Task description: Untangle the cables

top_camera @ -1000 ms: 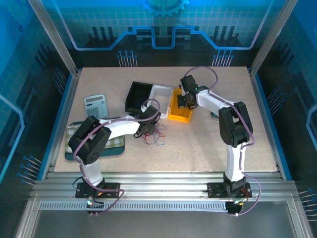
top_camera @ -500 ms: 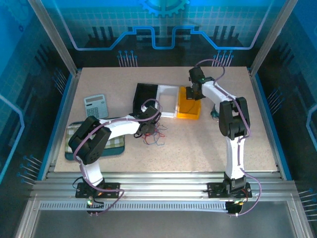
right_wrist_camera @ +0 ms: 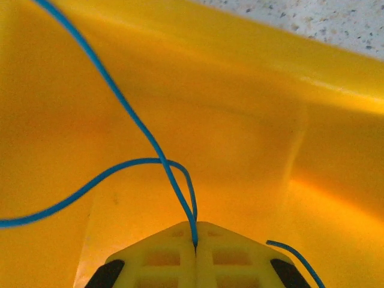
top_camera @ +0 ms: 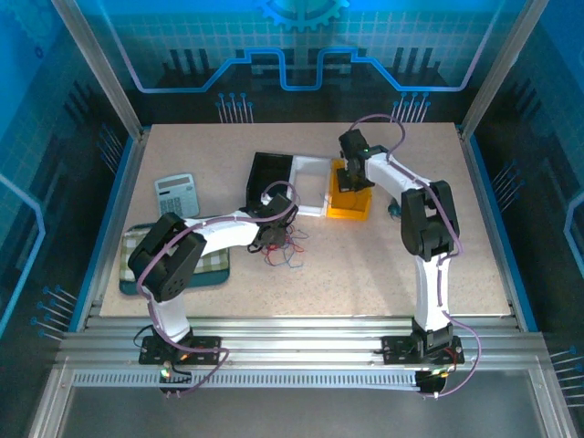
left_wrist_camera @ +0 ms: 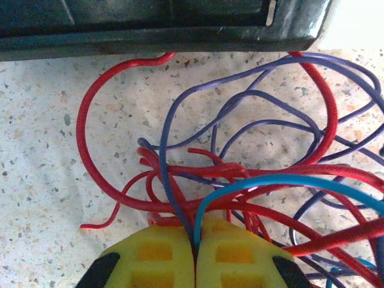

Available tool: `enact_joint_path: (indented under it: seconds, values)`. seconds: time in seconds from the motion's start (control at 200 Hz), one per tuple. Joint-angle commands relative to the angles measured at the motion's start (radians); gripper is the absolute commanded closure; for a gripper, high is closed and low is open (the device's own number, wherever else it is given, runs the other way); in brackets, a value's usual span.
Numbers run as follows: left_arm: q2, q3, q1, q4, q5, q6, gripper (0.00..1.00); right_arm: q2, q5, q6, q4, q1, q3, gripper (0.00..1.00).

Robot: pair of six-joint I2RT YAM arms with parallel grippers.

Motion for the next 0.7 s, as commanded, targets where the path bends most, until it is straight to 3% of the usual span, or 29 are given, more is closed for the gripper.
enact_joint_path:
  seconds: [0.0, 0.25, 0.696]
  values:
    - [0.027, 0.025, -0.009, -0.028, 0.019, 0.001, 1.00, -0.029, 0.035, 0.019, -0.054, 0.010, -0.015, 1.00]
    - [0.021, 0.019, -0.009, -0.025, 0.016, 0.000, 1.00, -0.014, 0.081, 0.044, -0.076, 0.002, -0.009, 1.00]
    - [0.018, 0.017, -0.011, -0.023, 0.013, 0.000, 1.00, 0.036, 0.021, 0.068, -0.124, 0.003, 0.021, 1.00]
